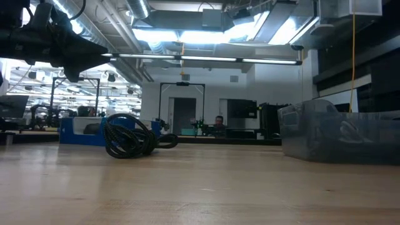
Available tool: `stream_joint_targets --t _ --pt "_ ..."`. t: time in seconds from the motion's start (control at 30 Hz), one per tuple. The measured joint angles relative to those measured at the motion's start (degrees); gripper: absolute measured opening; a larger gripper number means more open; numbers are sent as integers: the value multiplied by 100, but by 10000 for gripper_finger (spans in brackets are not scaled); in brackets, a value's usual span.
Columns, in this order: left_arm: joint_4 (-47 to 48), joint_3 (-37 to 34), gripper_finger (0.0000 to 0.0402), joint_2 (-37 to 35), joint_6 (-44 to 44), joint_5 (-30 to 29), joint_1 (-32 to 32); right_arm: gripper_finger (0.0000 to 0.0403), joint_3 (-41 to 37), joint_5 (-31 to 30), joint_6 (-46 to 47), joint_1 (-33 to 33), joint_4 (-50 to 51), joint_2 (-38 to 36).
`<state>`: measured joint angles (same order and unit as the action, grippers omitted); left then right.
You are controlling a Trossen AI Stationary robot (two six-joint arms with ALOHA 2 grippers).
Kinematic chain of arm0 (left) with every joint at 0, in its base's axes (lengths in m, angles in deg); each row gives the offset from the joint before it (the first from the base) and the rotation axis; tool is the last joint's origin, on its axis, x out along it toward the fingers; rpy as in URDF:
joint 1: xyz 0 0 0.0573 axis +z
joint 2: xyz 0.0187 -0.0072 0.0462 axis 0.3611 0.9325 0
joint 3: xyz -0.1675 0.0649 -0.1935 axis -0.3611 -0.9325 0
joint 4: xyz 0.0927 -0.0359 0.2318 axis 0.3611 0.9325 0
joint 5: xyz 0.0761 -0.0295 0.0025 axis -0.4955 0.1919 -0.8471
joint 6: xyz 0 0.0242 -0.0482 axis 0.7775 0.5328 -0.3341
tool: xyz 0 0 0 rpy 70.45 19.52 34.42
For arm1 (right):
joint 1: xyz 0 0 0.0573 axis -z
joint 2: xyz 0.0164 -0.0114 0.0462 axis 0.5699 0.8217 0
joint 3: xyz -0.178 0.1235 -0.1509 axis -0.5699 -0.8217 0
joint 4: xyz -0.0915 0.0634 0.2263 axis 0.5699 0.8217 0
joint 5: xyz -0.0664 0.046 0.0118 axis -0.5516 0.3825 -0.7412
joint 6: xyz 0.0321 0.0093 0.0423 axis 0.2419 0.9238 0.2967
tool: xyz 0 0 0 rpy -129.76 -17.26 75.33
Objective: Pick and place USB-C Cables
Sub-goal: Put the light purple charger cable into the black bin
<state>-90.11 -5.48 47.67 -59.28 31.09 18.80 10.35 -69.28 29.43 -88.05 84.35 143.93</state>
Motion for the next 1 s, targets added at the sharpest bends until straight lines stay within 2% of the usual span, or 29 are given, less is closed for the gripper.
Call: stream_joint_targets --t 0.57,1.0 --pt "8 0 131 0 -11 7 0 64 35 169 -172 29 30 713" --pt "143 2 131 0 -9 14 -4 64 49 269 1400 128 -30 743"
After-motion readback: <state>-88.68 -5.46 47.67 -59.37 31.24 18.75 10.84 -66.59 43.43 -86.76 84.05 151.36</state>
